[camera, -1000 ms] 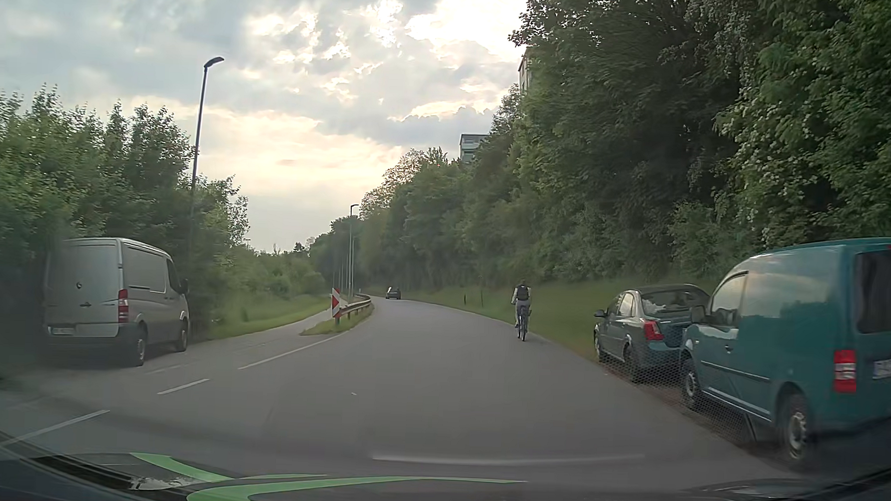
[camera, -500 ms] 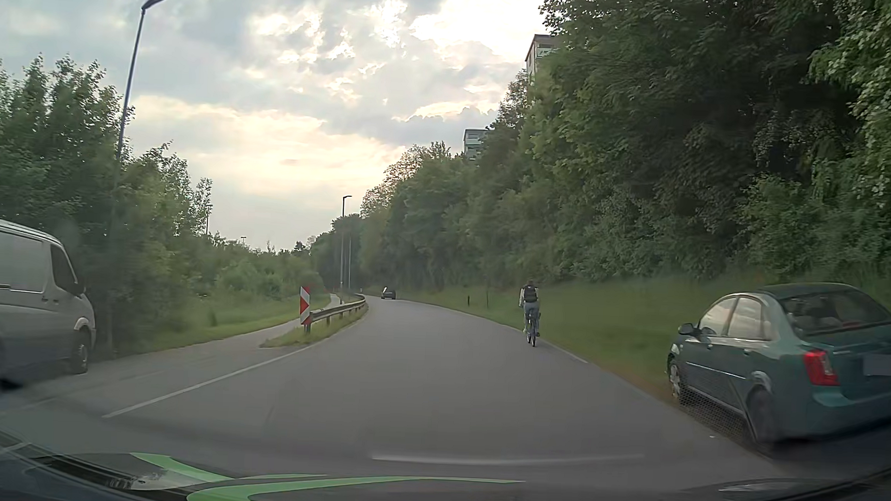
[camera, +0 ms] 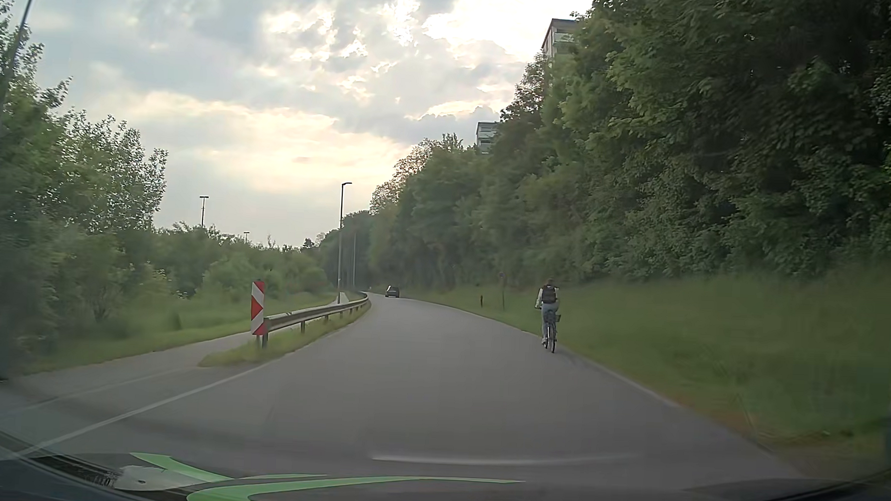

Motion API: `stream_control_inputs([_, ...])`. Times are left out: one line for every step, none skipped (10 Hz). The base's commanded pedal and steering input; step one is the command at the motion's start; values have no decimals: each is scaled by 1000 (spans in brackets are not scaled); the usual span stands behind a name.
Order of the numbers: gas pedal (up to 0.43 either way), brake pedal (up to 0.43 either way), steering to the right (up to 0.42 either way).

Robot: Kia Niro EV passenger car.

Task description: Follow the waypoints while adhering to traffic rules and regulations

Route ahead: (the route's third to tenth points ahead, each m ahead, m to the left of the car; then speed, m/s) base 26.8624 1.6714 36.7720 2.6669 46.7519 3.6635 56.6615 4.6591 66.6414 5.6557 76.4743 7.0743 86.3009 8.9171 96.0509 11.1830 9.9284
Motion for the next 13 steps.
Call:
stream_control_inputs([240,0,-40])
stream_control_inputs([280,0,-41])
stream_control_inputs([311,0,-41])
stream_control_inputs([319,0,-40])
stream_control_inputs([319,0,-40])
stream_control_inputs([319,0,-40])
stream_control_inputs([319,0,-39])
stream_control_inputs([319,0,-38])
stream_control_inputs([319,0,-34])
stream_control_inputs([319,0,-33])
stream_control_inputs([311,0,-32])
stream_control_inputs([311,0,-30])
stream_control_inputs([299,0,-26])
